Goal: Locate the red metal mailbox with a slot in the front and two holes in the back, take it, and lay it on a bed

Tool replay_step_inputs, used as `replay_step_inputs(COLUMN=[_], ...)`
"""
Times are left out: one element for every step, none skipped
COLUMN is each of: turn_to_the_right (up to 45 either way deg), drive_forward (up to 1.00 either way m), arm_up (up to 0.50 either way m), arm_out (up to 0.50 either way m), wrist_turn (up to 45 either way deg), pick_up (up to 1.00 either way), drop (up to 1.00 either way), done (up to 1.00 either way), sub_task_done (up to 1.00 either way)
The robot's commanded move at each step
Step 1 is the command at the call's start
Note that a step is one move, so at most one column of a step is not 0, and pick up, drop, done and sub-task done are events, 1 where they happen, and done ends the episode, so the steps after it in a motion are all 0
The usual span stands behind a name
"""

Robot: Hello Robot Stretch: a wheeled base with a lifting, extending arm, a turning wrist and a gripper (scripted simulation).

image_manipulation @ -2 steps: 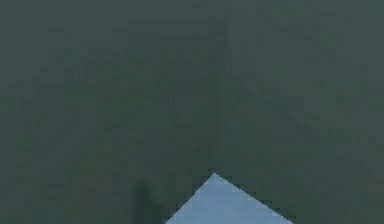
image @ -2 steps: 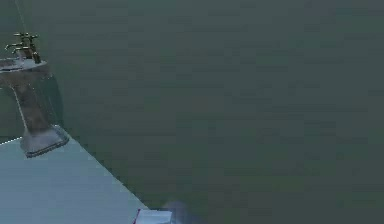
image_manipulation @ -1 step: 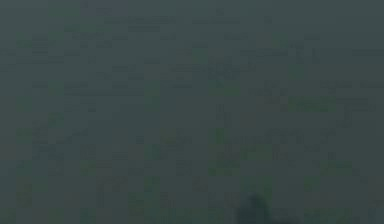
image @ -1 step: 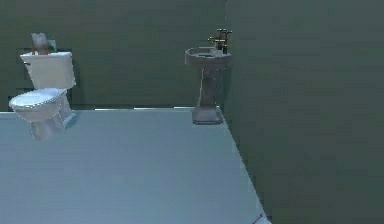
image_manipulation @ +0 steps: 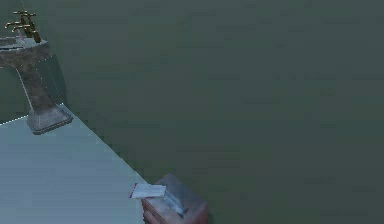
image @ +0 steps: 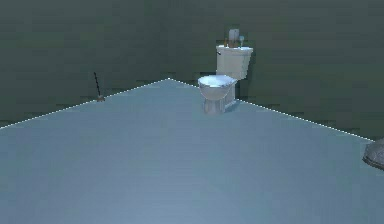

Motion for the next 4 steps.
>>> replay_step_inputs(turn_to_the_right=[0.0, 0.0, 0.0, 0.0], drive_forward=[0.00, 0.00, 0.00, 0.00], arm_up=[0.08, 0.00, 0.00, 0.00], arm_out=[0.00, 0.20, 0.00, 0.00], wrist_turn=[0.0, 0.0, 45.0, 45.0], pick_up=[0.00, 0.00, 0.00, 0.00], drop=[0.00, 0.00, 0.00, 0.00], done=[0.00, 0.00, 0.00, 0.00], sub_task_done=[0.00, 0.00, 0.00, 0.00])
